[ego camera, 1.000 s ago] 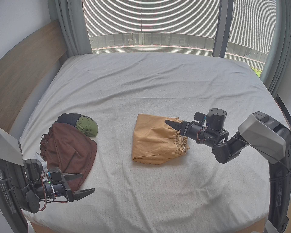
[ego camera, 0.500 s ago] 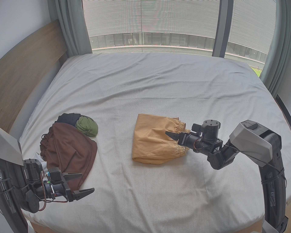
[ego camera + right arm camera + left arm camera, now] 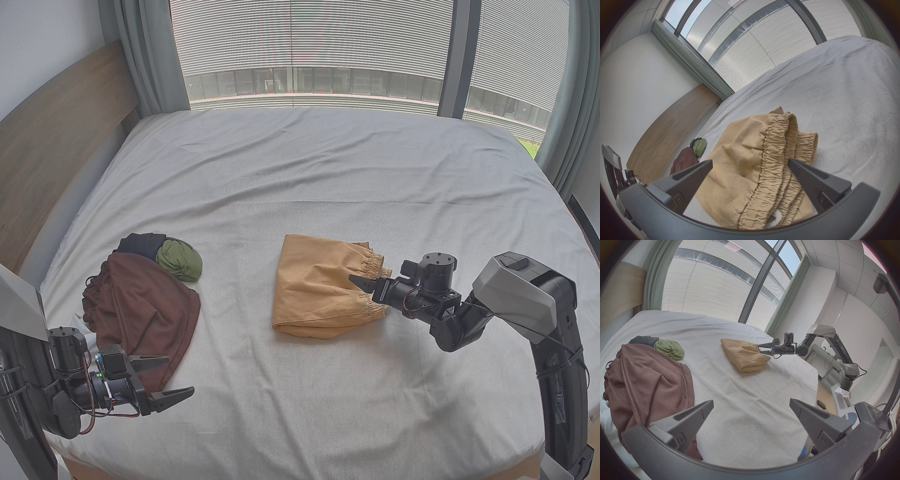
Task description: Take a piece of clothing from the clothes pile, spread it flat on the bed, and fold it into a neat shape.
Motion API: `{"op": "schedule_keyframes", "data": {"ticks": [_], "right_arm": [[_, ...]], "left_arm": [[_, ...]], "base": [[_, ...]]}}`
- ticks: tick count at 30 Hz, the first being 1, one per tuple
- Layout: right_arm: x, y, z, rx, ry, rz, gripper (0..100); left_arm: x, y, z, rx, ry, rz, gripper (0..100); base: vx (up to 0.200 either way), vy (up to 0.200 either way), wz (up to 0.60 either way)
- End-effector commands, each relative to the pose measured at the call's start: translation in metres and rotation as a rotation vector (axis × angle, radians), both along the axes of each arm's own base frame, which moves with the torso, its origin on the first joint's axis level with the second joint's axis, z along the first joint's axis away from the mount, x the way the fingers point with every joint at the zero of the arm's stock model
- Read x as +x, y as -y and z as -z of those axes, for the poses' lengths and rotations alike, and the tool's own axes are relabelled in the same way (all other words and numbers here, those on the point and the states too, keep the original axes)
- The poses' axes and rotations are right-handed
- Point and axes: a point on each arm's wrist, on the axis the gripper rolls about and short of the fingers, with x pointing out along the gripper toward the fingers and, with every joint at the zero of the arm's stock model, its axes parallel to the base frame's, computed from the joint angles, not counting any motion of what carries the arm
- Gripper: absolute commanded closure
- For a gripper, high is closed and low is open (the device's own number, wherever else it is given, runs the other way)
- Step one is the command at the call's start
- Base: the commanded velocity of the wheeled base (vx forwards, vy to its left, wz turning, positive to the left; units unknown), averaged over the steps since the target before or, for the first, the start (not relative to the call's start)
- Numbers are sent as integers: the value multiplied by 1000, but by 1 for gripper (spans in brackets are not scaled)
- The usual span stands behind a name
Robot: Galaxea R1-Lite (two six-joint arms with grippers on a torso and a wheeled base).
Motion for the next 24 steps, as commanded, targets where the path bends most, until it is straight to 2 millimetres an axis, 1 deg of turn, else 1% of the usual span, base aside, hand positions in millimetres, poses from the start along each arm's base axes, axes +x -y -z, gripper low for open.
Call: {"op": "schedule_keyframes", "data": {"ticks": [1,2,4,6,7,8,9,10,12,13,14,15,17,19,21,22,24], "right_arm": [[-4,-2,-3,-4,0,10,0],[-8,-1,-9,-6,0,15,0],[-16,0,-29,1,21,12,0],[-31,1,-61,18,63,5,0],[-37,2,-73,24,80,3,0],[-48,5,-90,31,102,2,0],[-56,7,-102,35,116,0,0],[-72,12,-122,42,142,-2,0],[-90,18,-143,50,170,-2,0],[-95,19,-148,51,177,-2,0],[-111,25,-164,55,206,-3,0],[-121,29,-175,51,228,-2,0],[-139,35,-190,46,264,-2,0],[-166,45,-205,35,297,-2,0],[-182,51,-211,20,315,-1,0],[-197,56,-214,1,327,-5,0],[-222,65,-218,-24,338,-4,0]], "left_arm": [[0,-1,-1,-1,5,-2,0],[1,-2,-2,-6,11,-1,0],[2,-5,-3,-12,19,-3,0],[1,-7,-8,-16,40,-3,0],[0,-7,-12,-15,57,-3,0],[-1,-8,-20,-15,85,-7,0],[-3,-7,-26,-14,106,-6,0],[-4,-5,-35,-12,142,1,0],[-7,-4,-47,-15,186,-1,0],[-8,-3,-51,-17,198,2,0],[-12,0,-63,-30,231,9,0],[-17,3,-72,-44,252,13,0],[-24,6,-86,-76,275,12,0],[-36,10,-108,-140,304,6,0],[-44,11,-119,-175,317,4,0],[-53,12,-127,-210,318,2,0],[-68,18,-132,-257,293,24,0]], "base": [[0,0,0],[0,0,0],[0,0,0],[0,0,0],[0,0,0],[0,0,0],[0,0,0],[0,0,0],[0,0,0],[0,0,0],[0,0,0],[0,0,0],[0,0,0],[0,0,0],[0,0,0],[0,0,0],[0,0,0]]}}
